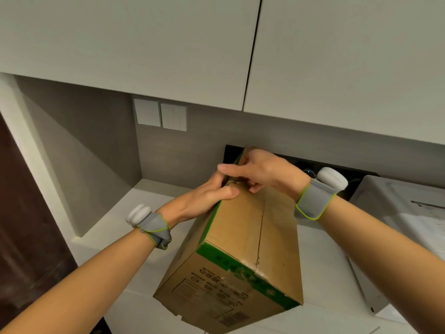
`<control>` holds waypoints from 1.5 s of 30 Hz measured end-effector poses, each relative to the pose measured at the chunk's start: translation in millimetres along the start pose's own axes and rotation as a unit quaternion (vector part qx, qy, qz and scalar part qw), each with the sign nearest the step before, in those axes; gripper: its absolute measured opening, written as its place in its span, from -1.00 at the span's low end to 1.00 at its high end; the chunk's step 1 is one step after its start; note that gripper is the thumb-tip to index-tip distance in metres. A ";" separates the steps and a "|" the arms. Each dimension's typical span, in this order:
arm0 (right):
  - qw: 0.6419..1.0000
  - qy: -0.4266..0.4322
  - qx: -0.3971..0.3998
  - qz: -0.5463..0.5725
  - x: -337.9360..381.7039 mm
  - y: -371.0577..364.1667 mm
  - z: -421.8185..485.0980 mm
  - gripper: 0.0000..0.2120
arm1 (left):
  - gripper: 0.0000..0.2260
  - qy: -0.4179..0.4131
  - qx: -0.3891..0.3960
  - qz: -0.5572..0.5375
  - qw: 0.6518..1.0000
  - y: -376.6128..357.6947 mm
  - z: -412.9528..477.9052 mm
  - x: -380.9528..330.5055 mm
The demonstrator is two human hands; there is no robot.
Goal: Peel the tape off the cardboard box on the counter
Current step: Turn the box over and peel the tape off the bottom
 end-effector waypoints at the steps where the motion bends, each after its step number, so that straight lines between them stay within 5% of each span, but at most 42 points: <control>1: 0.999 -0.001 0.003 -0.051 2.0 1.7 0.4 -0.50 | -0.29 0.000 0.002 0.009 1.000 -1.8 1.2 -1.7; 6: 0.981 -0.048 0.051 -0.182 -0.2 17.8 -3.2 -0.47 | -0.45 -0.002 0.002 0.010 1.000 -3.9 1.9 -4.4; 15: 0.984 -0.059 0.155 -0.070 -9.2 19.6 -4.8 -0.39 | -0.45 -0.003 -0.004 0.015 1.000 -11.6 7.0 -4.5; 23: 0.973 0.010 0.178 0.147 -23.3 10.3 -4.2 -0.68 | -0.37 0.009 0.001 0.029 1.000 -13.5 11.9 -1.1; 27: 0.922 -0.018 0.170 0.346 -36.4 3.5 -3.6 -0.69 | -0.27 0.016 0.008 0.017 1.000 -9.9 8.4 -0.5; 34: 0.767 -0.018 0.112 0.632 -46.5 -9.9 -0.4 -0.63 | -0.34 0.017 0.006 -0.029 0.999 -1.1 2.5 5.9; 40: 0.664 0.027 0.065 0.744 -53.0 -21.4 0.7 -0.63 | -0.37 0.024 -0.001 -0.066 0.998 20.3 -8.2 22.7; 43: 0.693 0.047 0.102 0.712 -49.6 -25.1 5.2 -0.64 | -0.39 0.031 -0.008 -0.068 0.997 32.2 -12.9 29.1; 45: 0.779 0.063 0.118 0.612 -50.7 -19.7 6.1 -0.65 | -0.40 0.039 -0.011 -0.061 0.997 40.3 -16.8 32.4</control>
Point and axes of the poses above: each hand's wrist, its own z-axis towards the middle knuckle, its own y-axis out of the back of the hand, x = y × z, the point moved 3 cm from there along z, towards the middle knuckle, and after that the axes turned 1 degree about -z, right-handed, at the moved point
